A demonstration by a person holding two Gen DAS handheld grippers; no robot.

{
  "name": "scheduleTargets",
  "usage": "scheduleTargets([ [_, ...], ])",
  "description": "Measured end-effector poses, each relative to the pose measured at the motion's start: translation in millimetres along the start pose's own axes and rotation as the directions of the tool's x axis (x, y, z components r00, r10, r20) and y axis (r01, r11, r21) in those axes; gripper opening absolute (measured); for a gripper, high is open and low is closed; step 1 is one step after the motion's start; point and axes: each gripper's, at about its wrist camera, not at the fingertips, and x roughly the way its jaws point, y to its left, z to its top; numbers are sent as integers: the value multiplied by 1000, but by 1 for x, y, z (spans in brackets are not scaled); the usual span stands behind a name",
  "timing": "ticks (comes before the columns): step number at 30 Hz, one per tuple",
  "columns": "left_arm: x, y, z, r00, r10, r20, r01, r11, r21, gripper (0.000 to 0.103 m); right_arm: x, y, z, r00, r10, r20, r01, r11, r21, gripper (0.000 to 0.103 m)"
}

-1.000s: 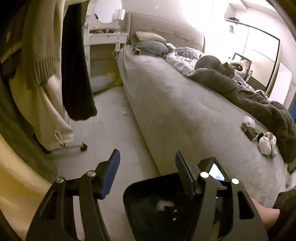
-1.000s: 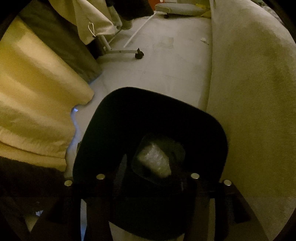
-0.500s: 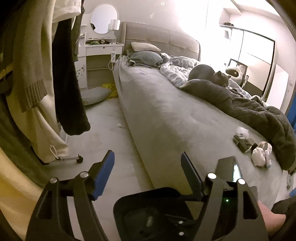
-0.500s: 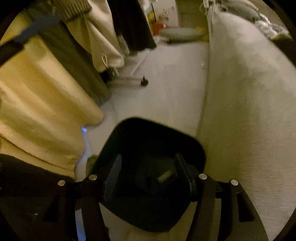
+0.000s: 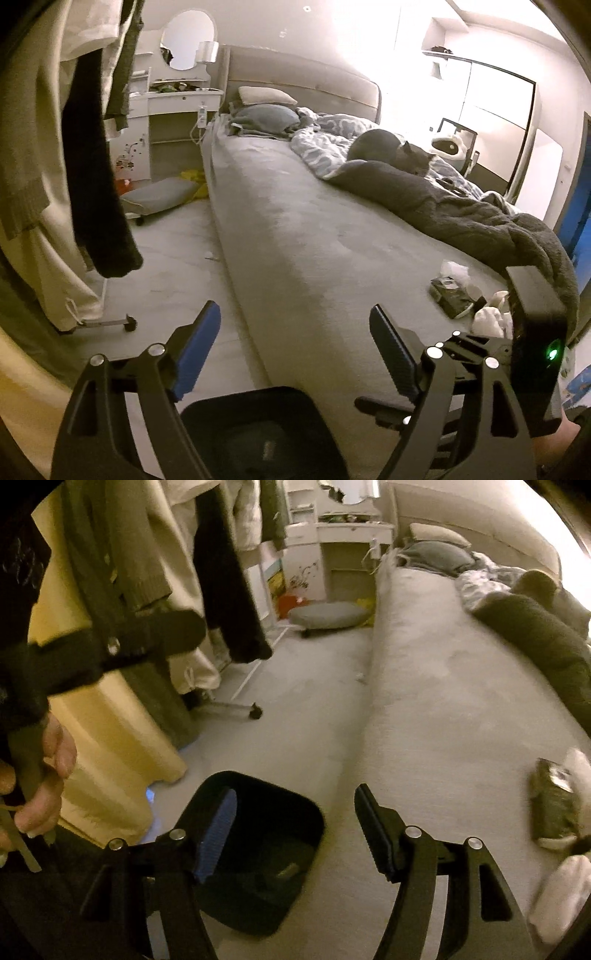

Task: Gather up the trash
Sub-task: 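Move both tools back to the bed toward the remaining trash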

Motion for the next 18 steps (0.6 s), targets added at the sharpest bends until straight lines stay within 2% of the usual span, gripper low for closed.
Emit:
scheduleTargets([
  [9, 18, -42, 1, 999, -42, -12, 43, 998, 35, 87, -42, -42, -14, 996, -71, 56, 68, 996, 50, 68],
  [13, 27, -57, -1, 998, -56, -26, 57, 997, 44, 90, -59, -62, -23, 992, -103, 77, 97, 992, 75, 75],
  [18, 40, -73, -4, 996, -73, -50, 75, 996, 46, 90, -74, -85, -37, 986, -145, 79, 137, 985, 104, 76],
])
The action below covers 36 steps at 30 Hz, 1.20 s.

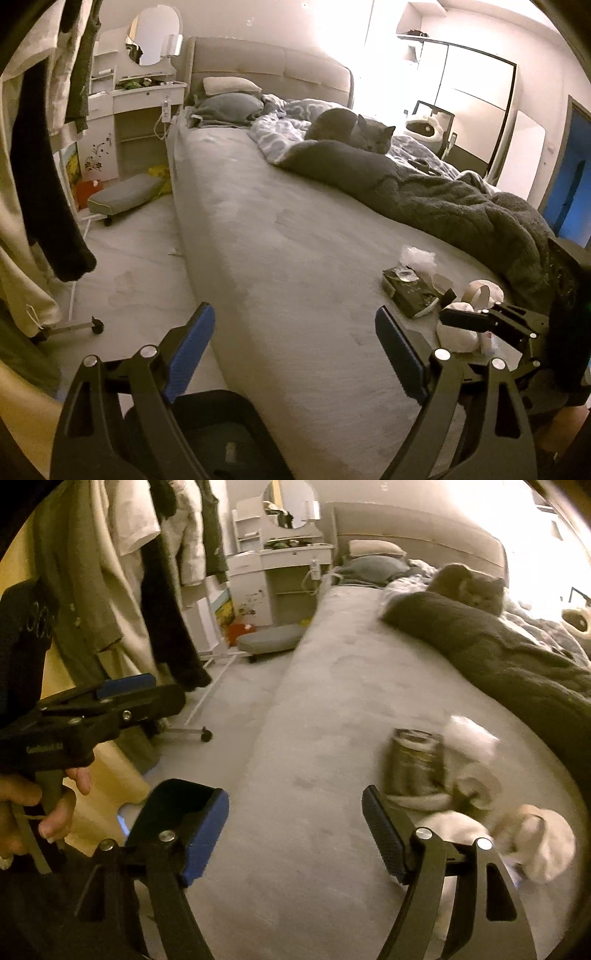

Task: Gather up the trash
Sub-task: 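Move both tools back to the bed toward the remaining trash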

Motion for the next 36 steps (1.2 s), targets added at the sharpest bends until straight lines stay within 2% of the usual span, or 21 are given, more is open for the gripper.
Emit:
scheduleTargets([
  [10, 21, -40, -3, 999, -50, -21, 50, 999, 18, 91, -23, -39, -24, 997, -70, 12, 70, 997, 35, 76],
  [17, 33, -64, -5, 996, -80, -36, 82, 996, 47, 91, -29, -54, -37, 997, -80, -2, 80, 996, 42, 76],
  [26, 49, -90, -8, 993, -102, -56, 106, 992, 71, 92, -51, -73, -44, 995, -88, 56, 85, 995, 59, 76],
  [36, 60, -114, -13, 988, -139, -65, 144, 985, 91, 92, -79, -101, -58, 981, -170, 94, 162, 982, 94, 81],
])
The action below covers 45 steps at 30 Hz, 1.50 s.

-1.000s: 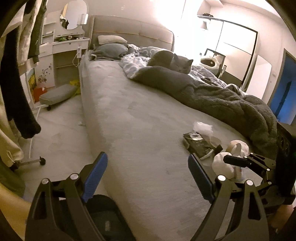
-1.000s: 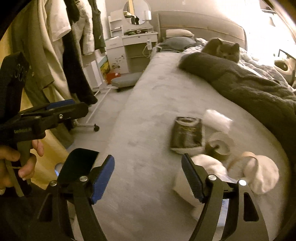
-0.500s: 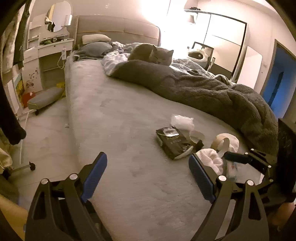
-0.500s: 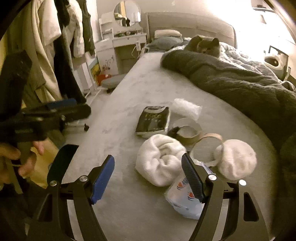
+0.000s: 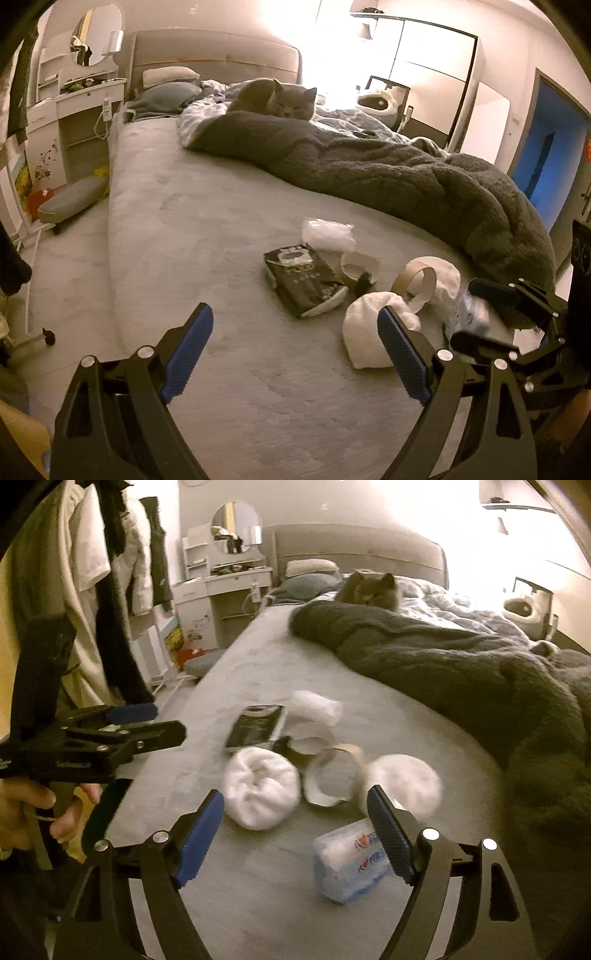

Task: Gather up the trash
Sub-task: 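Move both tools back to the bed toward the remaining trash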

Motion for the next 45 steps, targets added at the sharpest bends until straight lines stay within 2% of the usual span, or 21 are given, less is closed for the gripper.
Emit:
scheduleTargets([
  [9, 15, -20, -3, 999, -21, -27, 21, 1000, 21, 92, -4, -38, -17, 996, -82, -36, 84, 993, 78, 86],
  [19, 32, -39, -9, 998, -44, -54, 46, 998, 40, 92, 18, -72, -40, 991, -71, -115, 93, 976, 197, 86],
  [30, 48, -55, -16, 997, -35, -72, 40, 997, 67, 92, 11, -84, -45, 993, -84, -81, 100, 970, 220, 57],
  [39, 58, -63, -21, 996, -20, -88, 28, 996, 90, 92, -6, -87, -41, 999, -43, -28, 48, 971, 236, 55],
  [42, 62, -68, -22, 995, -15, -103, 27, 993, 112, 84, -8, -85, -40, 999, -28, -18, 31, 973, 228, 55],
  [45, 64, -73, -22, 993, -29, -115, 45, 990, 134, 71, -8, -86, -40, 1000, -23, -16, 26, 972, 232, 55],
])
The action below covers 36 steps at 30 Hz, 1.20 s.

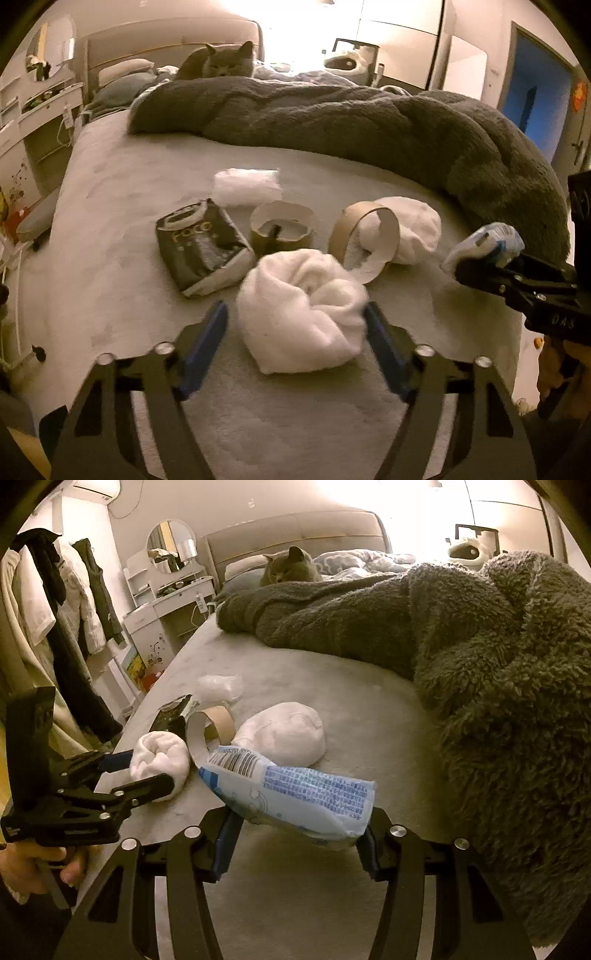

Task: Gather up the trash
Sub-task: 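Move both tools back to the bed toward the remaining trash, then grasp the white tissue with the left gripper while the right grasps the blue wrapper, then carry the tissue with the left gripper while the right carries the wrapper to the bin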

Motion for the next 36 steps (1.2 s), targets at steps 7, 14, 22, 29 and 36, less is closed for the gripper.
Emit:
scheduleTargets([
  [7, -6, -2, 0, 1000, -16, 2, 16, 1000, 11, 54, -2, 8, 7, 1000, 9, 14, -9, 1000, -10, 55],
  [14, -20, 6, -1, 1000, -22, 13, 22, 1000, -4, 53, -7, 30, 21, 998, 13, 55, -11, 999, -31, 55],
  [22, -47, 33, -2, 999, 0, 47, 1, 1000, -30, 52, -2, 67, 38, 995, 47, 85, -41, 997, -66, 55],
  [29, -64, 65, -7, 999, 35, 39, -33, 997, -70, 52, 15, 110, 45, 994, 90, 60, -83, 990, -118, 55],
  [36, -78, 108, -21, 997, 79, 0, -79, 988, -136, 52, 29, 152, 52, 990, 136, 39, -128, 979, -160, 55],
])
